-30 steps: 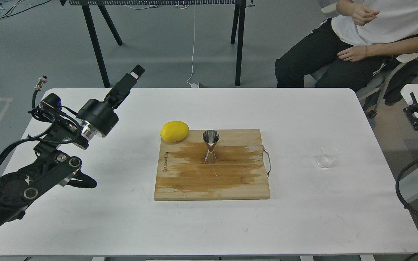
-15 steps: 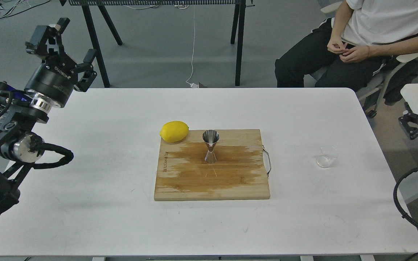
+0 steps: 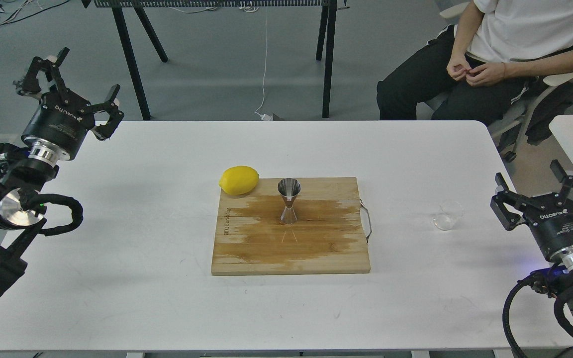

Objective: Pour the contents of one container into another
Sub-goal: 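Grasp the small clear glass with the right gripper and lift it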

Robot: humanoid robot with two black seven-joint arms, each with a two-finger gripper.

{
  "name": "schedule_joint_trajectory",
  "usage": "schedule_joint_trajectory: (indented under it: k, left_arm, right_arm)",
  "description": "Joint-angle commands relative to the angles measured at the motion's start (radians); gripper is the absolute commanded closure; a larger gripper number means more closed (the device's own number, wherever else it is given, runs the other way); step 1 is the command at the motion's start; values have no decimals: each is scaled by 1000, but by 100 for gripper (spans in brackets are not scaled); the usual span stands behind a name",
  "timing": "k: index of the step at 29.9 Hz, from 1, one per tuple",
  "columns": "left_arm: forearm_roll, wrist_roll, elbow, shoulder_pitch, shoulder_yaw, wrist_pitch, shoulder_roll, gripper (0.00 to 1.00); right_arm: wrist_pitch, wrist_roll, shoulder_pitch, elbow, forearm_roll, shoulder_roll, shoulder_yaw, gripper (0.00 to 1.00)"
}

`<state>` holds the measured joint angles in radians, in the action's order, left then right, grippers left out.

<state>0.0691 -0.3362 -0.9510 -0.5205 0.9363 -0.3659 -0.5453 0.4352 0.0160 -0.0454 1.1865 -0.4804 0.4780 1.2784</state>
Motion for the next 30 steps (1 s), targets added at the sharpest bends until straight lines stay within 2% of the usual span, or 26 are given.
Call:
schedule_joint_trajectory:
  k: [1,4,7,12,16,24,30]
  left_arm:
    - [1,-1,0,-1,-1,24,4,0]
    - [1,-1,0,-1,1,24,2,0]
    - [1,-7,0,-1,6,24,2,0]
    - [1,-10,0,0,4,22,4,0]
    - [1,-10,0,0,-2,18,7,0]
    - [1,-12,0,2,-4,12,5,0]
    - [3,-15,0,2,-5,12,5,0]
  right_arm:
    - [-32,24,15,-25,8,-1,-40,0]
    - [-165,22,65,-31,3,-13,-59,0]
    - [-297,22,90,-38,2,-74,-42,0]
    - [-404,25,114,-36,-3,-147,-39,0]
    - [-455,25,116,-48,0,-193,-39,0]
    - [-454,25,125,-157,0,-294,-39,0]
    - [-447,18,145,-202,0,-303,-39,0]
